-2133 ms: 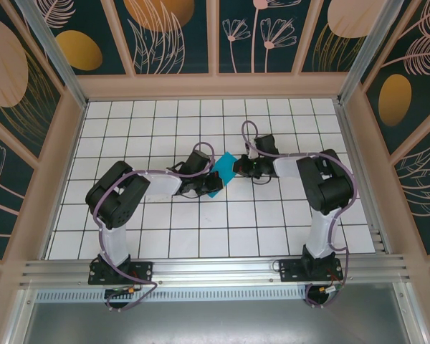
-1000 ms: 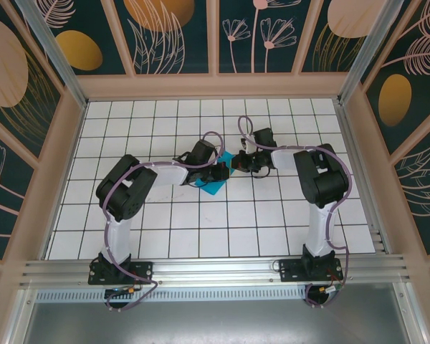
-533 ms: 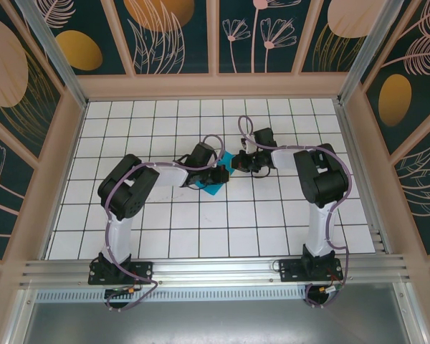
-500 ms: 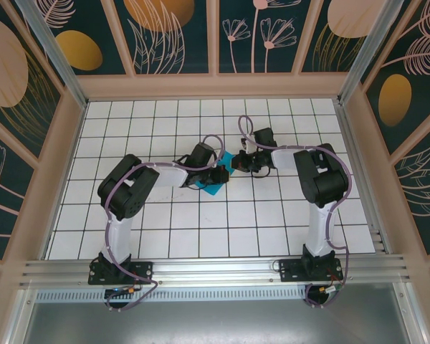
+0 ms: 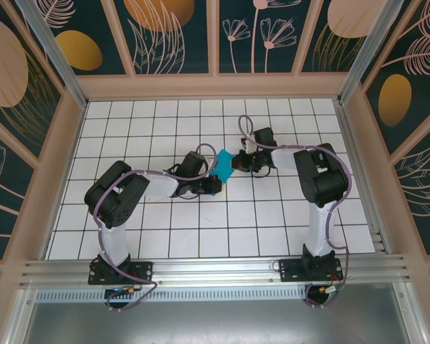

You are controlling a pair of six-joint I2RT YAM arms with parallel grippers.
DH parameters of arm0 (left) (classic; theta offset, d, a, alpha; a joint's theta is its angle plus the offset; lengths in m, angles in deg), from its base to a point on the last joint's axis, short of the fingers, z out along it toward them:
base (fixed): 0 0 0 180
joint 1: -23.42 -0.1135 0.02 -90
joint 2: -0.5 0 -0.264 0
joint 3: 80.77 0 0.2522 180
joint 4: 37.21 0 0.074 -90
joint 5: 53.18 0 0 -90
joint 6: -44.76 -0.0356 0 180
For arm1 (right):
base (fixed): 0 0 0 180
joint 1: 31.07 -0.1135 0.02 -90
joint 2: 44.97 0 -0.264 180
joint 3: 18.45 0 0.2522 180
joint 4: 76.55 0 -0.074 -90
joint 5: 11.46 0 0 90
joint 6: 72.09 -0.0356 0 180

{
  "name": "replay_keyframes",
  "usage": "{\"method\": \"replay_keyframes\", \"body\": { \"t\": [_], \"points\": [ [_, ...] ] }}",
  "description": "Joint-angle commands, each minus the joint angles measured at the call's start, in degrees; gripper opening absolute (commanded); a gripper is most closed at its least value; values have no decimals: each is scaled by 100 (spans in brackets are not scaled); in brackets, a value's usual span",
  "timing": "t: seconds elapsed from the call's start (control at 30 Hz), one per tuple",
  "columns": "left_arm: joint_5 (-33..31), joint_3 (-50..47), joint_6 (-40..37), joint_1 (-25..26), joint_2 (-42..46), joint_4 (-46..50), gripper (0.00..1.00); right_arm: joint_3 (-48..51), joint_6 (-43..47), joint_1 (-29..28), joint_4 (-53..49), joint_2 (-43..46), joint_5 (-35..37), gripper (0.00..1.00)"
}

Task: Fold a paper plane with a square sheet of paper (pick it up from the middle)
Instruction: First fold in half a square sheet of paper at the center of the table.

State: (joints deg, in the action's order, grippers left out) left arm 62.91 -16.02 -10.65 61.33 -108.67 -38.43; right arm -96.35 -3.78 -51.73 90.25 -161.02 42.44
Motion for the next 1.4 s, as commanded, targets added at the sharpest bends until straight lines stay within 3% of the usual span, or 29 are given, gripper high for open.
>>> {"method": "replay_keyframes", "body": {
  "t": [0.0,0.4,0.7,0.93,1.07,1.23,1.37],
  "points": [
    [211,-268,-206,6,107,798,0,86,157,78,-475,-401,585,0],
    [113,-579,-308,5,355,1170,0,99,170,108,-521,-392,599,0],
    [9,-710,91,-11,976,758,0,28,224,114,-572,-230,500,0],
    [-865,-658,612,-369,2008,599,16,-385,195,-95,-652,415,589,0],
    [-1509,-862,969,-709,2378,792,31,-543,-65,-489,-829,626,1467,0],
    [-1835,-1023,1425,-1032,2314,1030,41,-974,-607,-1124,-1295,391,2816,18],
    [-1810,-1198,1625,-1201,2259,921,50,-1330,-784,-1515,-1373,37,2765,20]
  ]
}}
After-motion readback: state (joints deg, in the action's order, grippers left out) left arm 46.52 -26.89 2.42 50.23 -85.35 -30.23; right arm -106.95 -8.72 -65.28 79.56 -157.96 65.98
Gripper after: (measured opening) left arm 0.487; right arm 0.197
